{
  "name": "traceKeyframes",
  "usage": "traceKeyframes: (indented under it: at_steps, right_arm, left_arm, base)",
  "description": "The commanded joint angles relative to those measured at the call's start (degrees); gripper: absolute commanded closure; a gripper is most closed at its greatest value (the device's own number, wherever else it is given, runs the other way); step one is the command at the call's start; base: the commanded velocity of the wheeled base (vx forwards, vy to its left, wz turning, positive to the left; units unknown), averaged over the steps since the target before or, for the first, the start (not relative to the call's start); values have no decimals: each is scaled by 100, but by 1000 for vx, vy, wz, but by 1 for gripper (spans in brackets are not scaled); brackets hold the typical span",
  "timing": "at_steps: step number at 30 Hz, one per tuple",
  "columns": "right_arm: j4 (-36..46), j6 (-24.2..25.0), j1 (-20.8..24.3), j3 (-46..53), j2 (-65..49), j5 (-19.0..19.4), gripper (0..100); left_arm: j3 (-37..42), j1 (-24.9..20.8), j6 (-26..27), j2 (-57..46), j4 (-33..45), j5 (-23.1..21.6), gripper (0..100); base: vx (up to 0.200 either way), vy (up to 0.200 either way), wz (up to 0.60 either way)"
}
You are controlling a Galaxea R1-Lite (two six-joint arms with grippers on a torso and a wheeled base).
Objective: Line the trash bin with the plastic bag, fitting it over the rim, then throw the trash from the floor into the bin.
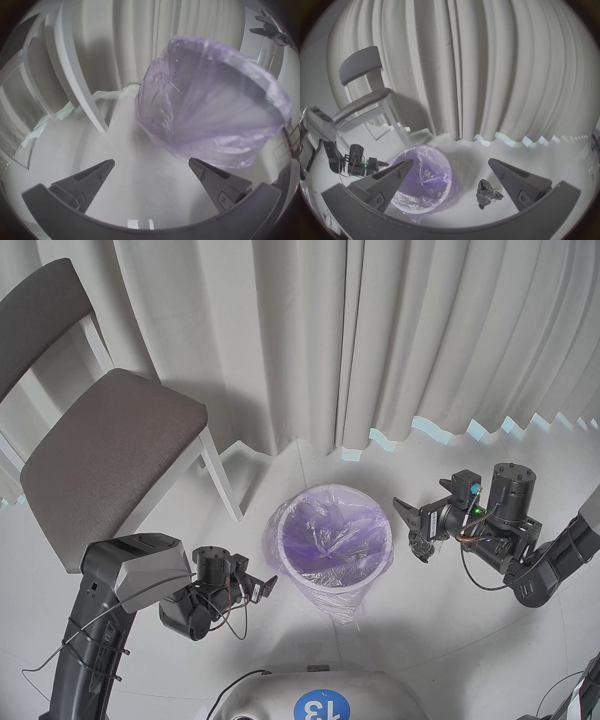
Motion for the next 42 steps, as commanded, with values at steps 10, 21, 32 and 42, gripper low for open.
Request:
traceKeyframes:
  at_steps: [10,21,32,42]
  right_arm:
    - [-22,-1374,546,-7,1079,910,0]
    - [5,-2130,212,-271,1615,2421,0]
    - [268,-2157,1,-1203,2318,3212,0]
    - [348,-2016,-236,-1528,2670,3529,0]
  left_arm:
    - [2492,436,-665,-1122,-2010,-516,0]
    - [2633,603,-717,-1439,-2010,-542,0]
    - [2650,594,-682,-1500,-2010,-674,0]
    - [2659,585,-691,-1456,-2010,-674,0]
  base:
    - [0,0,0]
    - [0,0,0]
    - [0,0,0]
    - [0,0,0]
